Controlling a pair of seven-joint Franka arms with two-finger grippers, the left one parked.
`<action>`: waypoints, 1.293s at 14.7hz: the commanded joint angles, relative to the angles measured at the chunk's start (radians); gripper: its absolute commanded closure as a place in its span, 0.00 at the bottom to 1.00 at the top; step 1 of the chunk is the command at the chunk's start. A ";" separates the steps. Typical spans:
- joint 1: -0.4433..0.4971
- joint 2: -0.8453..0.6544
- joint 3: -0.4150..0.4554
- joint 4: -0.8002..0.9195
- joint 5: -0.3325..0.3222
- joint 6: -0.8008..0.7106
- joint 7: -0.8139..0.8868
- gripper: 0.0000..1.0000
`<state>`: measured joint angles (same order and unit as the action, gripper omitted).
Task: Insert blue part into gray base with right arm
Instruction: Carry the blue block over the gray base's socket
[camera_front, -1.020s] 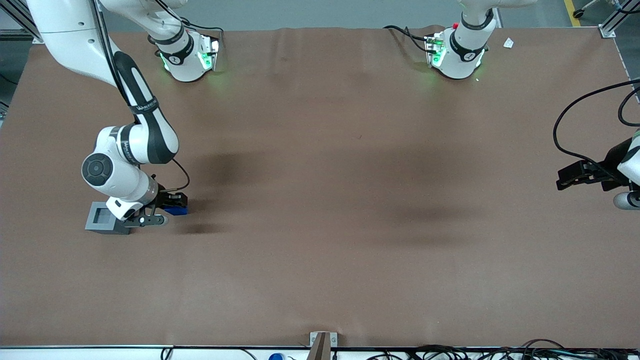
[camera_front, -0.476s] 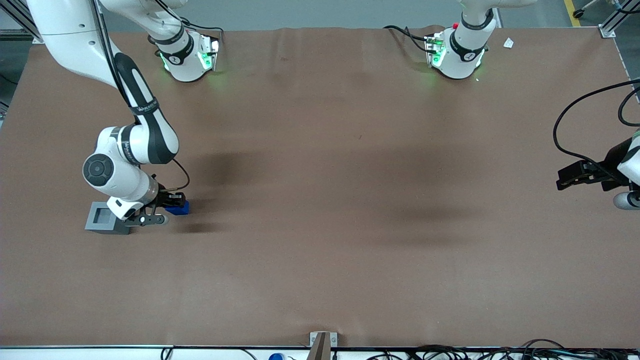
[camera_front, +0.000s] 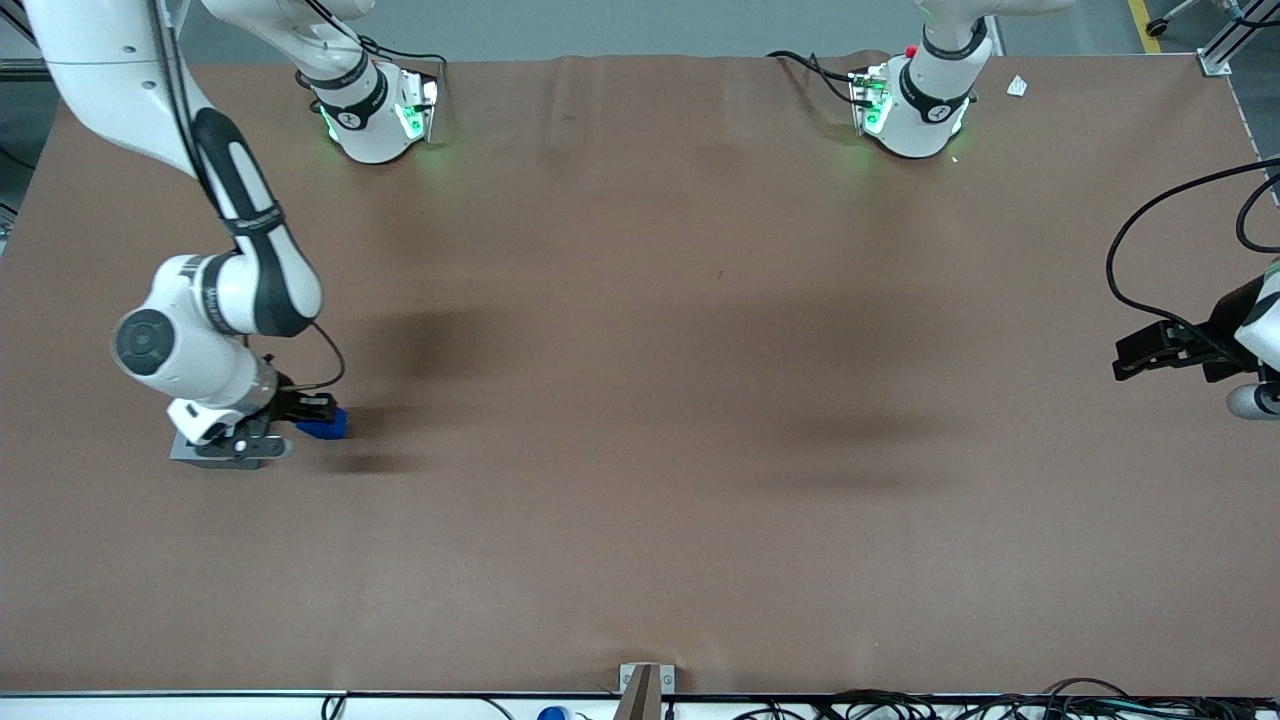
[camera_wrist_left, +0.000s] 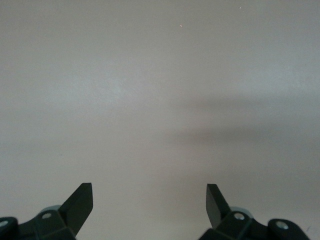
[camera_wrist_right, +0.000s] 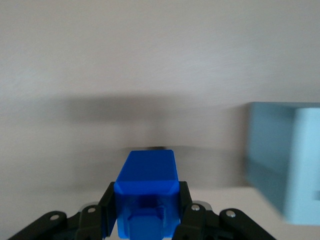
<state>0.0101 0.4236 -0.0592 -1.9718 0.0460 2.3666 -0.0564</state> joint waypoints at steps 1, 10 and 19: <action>-0.059 -0.026 0.013 0.103 0.005 -0.156 -0.019 0.98; -0.124 -0.022 0.010 0.261 -0.017 -0.326 -0.040 0.98; -0.170 -0.003 0.012 0.284 -0.026 -0.308 -0.071 0.98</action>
<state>-0.1325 0.4056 -0.0615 -1.7106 0.0322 2.0596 -0.1145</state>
